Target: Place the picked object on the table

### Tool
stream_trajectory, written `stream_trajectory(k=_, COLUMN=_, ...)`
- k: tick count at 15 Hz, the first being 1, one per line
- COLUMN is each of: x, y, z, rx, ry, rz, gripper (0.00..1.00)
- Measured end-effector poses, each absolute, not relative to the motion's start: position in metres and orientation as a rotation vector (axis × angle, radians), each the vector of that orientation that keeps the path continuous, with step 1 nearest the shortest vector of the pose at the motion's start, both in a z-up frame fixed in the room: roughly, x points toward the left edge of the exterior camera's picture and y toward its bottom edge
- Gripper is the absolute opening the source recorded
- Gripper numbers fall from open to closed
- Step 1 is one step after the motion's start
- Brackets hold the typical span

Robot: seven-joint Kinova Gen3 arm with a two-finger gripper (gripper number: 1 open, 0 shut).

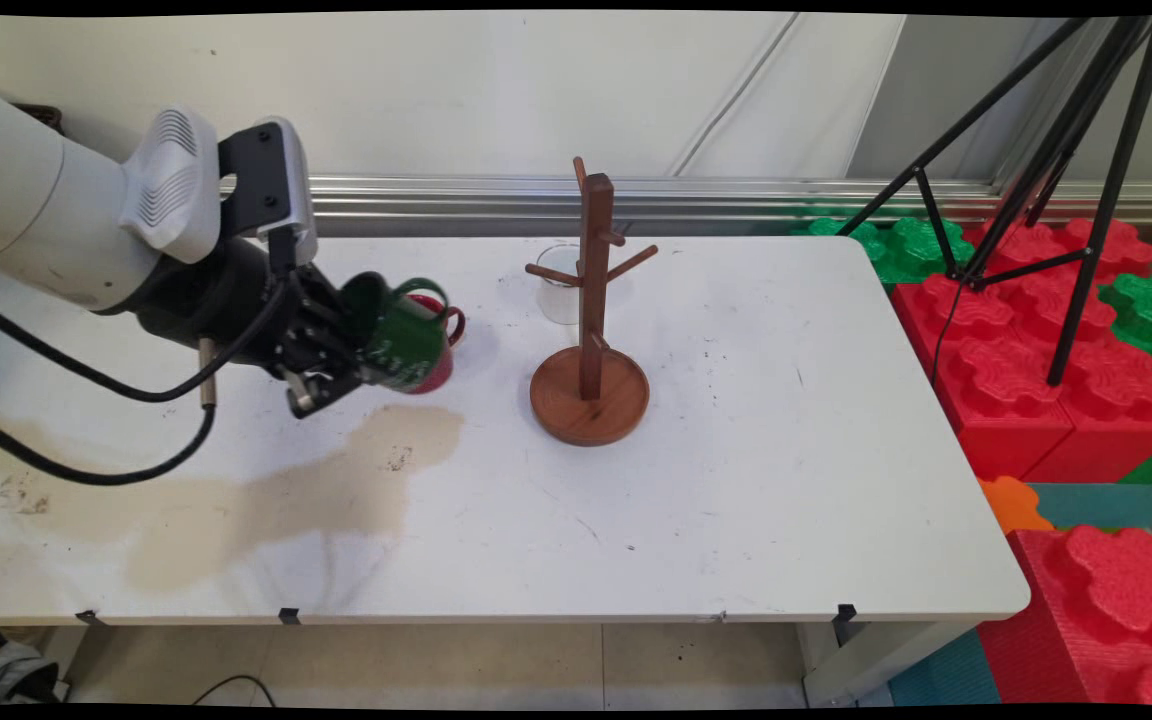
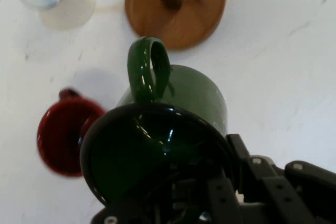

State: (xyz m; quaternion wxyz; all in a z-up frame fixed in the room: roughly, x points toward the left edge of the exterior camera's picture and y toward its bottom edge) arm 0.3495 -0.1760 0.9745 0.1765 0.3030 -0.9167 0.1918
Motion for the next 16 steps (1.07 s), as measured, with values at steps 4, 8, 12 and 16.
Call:
stream_trajectory(k=4, x=0.365, y=-0.182, z=0.966, rx=0.919, ry=-2.693, rz=0.569, gripper=0.00)
stream_trajectory(k=8, x=0.376, y=-0.186, z=0.954, rx=0.981, ry=-2.766, rz=0.576, gripper=0.00)
stream_trajectory(k=12, x=0.385, y=-0.190, z=0.938, rx=1.035, ry=-2.830, rz=0.561, gripper=0.00)
stream_trajectory(k=16, x=0.391, y=-0.195, z=0.919, rx=1.088, ry=-2.886, rz=0.537, gripper=0.00)
